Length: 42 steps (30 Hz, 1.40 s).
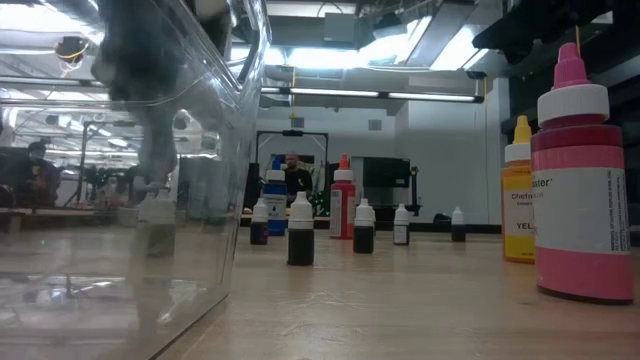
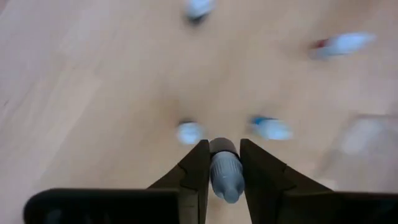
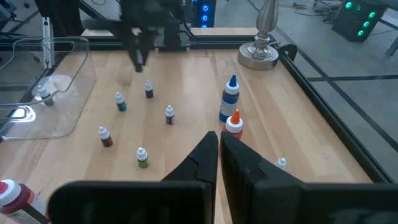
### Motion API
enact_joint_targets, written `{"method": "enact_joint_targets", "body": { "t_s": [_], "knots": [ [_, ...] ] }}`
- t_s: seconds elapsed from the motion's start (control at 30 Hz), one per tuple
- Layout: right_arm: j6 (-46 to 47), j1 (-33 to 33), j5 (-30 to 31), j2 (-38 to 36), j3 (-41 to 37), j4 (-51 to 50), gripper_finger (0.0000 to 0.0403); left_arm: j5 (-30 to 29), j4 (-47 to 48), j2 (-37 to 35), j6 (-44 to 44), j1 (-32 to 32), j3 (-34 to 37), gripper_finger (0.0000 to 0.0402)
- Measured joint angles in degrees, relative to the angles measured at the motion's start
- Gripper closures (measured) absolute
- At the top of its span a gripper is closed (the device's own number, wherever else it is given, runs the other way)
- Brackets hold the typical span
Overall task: Pick & Place food coloring
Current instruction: Put the bottom small pink food coloring bottle into the bin
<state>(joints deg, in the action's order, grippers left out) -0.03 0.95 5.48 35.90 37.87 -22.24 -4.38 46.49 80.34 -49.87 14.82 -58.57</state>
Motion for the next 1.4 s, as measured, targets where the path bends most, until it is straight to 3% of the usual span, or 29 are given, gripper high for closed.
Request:
{"method": "enact_joint_targets", "body": {
  "t_s": [0.27, 0.57, 1.13, 1.4],
  "knots": [
    [0.00, 0.00, 0.02, 0.00, 0.00, 0.00, 0.0380, -4.95, 3.14, -0.02, -1.90, 8.57, -12.47, 0.0333],
    [-0.12, 0.00, 0.00, 0.02, 0.00, 0.00, 0.0380, -11.30, 3.07, 2.35, -14.17, 18.86, -20.66, 0.0334],
    [-0.74, -0.02, -0.16, 0.02, 0.00, -5.83, 0.0379, -13.39, 3.50, 26.12, -51.80, 28.69, -32.31, 0.0336],
    [-3.47, 0.00, -0.13, 0.02, 0.00, -5.88, 0.0379, -12.85, 3.70, 32.41, -58.90, 29.49, -33.63, 0.0336]
  ]
}}
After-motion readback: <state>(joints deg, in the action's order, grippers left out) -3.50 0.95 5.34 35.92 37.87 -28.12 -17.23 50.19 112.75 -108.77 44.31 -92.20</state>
